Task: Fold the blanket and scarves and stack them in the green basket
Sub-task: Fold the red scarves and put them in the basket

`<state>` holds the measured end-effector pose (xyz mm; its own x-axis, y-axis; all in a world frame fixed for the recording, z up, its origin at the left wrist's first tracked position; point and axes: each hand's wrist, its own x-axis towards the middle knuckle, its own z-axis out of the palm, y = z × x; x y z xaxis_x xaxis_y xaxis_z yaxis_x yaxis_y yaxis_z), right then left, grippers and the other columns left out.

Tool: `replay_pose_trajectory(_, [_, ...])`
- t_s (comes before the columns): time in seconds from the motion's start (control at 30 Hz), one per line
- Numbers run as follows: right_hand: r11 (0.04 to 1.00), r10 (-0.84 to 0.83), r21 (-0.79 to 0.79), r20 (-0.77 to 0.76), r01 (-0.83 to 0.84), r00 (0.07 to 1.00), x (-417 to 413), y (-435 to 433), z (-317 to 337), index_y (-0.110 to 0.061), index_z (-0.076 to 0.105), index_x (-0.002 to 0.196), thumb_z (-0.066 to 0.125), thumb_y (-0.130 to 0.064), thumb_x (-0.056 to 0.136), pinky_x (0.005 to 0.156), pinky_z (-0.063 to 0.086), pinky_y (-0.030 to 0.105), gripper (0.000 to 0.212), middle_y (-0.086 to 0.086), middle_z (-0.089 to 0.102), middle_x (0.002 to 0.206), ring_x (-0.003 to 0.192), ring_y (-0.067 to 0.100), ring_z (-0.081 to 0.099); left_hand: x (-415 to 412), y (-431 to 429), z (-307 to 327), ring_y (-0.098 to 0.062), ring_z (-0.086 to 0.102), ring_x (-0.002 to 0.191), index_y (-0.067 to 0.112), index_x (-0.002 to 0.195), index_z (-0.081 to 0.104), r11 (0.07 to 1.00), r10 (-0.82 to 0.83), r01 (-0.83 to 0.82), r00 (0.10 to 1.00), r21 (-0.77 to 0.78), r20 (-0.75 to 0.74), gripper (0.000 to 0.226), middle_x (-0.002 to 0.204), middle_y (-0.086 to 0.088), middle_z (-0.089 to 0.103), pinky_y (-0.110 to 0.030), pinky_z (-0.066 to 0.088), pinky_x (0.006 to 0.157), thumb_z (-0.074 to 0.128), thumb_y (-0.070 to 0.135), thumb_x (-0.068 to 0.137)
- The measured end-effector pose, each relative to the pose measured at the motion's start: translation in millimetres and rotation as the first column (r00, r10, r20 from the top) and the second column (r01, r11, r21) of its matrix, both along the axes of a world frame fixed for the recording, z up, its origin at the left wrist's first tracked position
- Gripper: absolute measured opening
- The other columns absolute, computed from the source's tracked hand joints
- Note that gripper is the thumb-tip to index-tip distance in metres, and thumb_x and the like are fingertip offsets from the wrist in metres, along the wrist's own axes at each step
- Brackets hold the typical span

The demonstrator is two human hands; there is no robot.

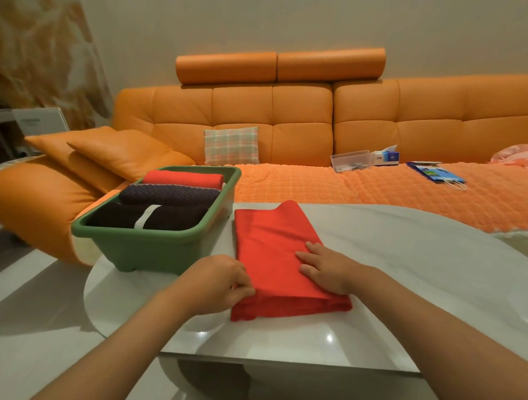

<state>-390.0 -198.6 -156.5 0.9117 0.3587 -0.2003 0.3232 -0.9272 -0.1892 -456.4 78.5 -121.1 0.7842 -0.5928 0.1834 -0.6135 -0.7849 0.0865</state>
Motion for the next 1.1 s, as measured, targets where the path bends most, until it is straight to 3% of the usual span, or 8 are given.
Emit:
replay_pose_trajectory(0.13, [0.993,0.041,-0.116,0.071,-0.032,0.997,-5,2,-1,-0.033,0.013,0.159,0.027,-0.053,0.103,0.124,0.004,0.046,0.061,0.004,-0.005,0.167,0.154,0.02,-0.004,-10,-1,7,-0.008,0.057,0.065,0.025,0.074,0.072,0.971,0.146,-0.095,0.962,0.221,-0.23,0.041,0.069,0.013,0.066,-0.027,0.048,0.06,0.055,0.06,0.086])
replay_pose_trajectory(0.27, [0.993,0.114,-0.049,0.181,-0.106,0.977,-8,7,3,-0.035,0.014,0.158,0.04,-0.052,0.098,0.124,0.0,0.039,0.068,0.001,-0.008,0.167,0.153,0.016,-0.008,5,-22,-5,-0.015,0.046,0.061,0.012,0.062,0.05,0.986,0.116,-0.119,0.993,-0.117,-0.032,0.053,0.062,0.0,0.051,-0.036,0.041,0.06,0.038,0.054,0.094])
replay_pose_trajectory(0.37, [0.994,0.112,-0.024,0.146,-0.11,0.983,-10,13,-3,-0.039,0.006,0.158,0.039,-0.059,0.097,0.124,-0.001,0.039,0.072,0.001,-0.009,0.167,0.153,0.017,-0.009,32,-39,-21,-0.015,0.054,0.1,0.022,0.102,0.067,0.965,0.096,-0.086,0.995,-0.249,0.028,0.037,0.102,0.003,0.062,-0.039,0.045,0.091,0.038,0.043,0.097])
replay_pose_trajectory(0.47, [0.995,0.052,-0.09,0.075,-0.046,0.996,-11,14,-8,-0.041,0.002,0.158,0.03,-0.069,0.096,0.124,0.0,0.04,0.073,0.001,-0.009,0.167,0.153,0.019,-0.008,51,-45,-48,-0.026,0.022,0.147,0.036,0.152,0.029,0.952,0.307,-0.303,0.939,0.047,-0.155,0.053,0.159,0.001,0.027,-0.046,0.022,0.118,0.033,0.051,0.101])
replay_pose_trajectory(0.57, [0.994,-0.008,-0.108,0.037,0.012,0.999,-11,4,-4,-0.041,0.002,0.158,0.029,-0.076,0.092,0.124,0.004,0.038,0.079,-0.002,-0.006,0.167,0.154,0.019,-0.003,61,-46,-57,-0.028,-0.004,0.152,0.042,0.155,0.002,0.928,0.373,-0.351,0.873,0.127,-0.313,0.064,0.165,0.005,-0.007,-0.049,0.0,0.122,0.026,0.061,0.099])
replay_pose_trajectory(0.87, [0.999,0.03,-0.028,0.031,-0.029,0.999,-34,-31,8,-0.041,0.01,0.158,0.044,-0.075,0.089,0.122,0.001,0.034,0.084,-0.001,-0.006,0.167,0.153,0.017,-0.005,67,-66,-30,-0.026,0.004,0.151,0.017,0.151,0.033,0.888,0.344,-0.313,0.938,0.336,-0.035,0.063,0.164,-0.009,0.013,-0.055,-0.005,0.12,0.031,0.052,0.099])
replay_pose_trajectory(0.97, [0.98,0.196,-0.058,0.155,-0.189,0.968,-48,-40,21,-0.043,0.025,0.152,0.061,-0.074,0.078,0.117,0.021,0.034,0.088,0.0,0.02,0.157,0.142,0.02,0.02,56,-72,-27,-0.022,0.021,0.147,0.023,0.144,0.045,0.982,0.137,-0.142,0.989,0.12,0.052,0.05,0.161,-0.003,0.026,-0.04,0.012,0.12,0.046,0.039,0.097])
replay_pose_trajectory(1.1, [0.955,0.292,-0.108,0.185,-0.276,0.938,-59,-48,23,-0.042,0.035,0.146,0.065,-0.06,0.074,0.102,0.039,0.032,0.08,-0.005,0.037,0.133,0.118,0.016,0.04,32,-74,-22,-0.005,0.031,0.139,0.035,0.143,0.048,0.993,-0.096,0.079,0.975,-0.09,-0.201,0.057,0.151,0.013,0.039,-0.03,0.026,0.116,0.057,0.054,0.09])
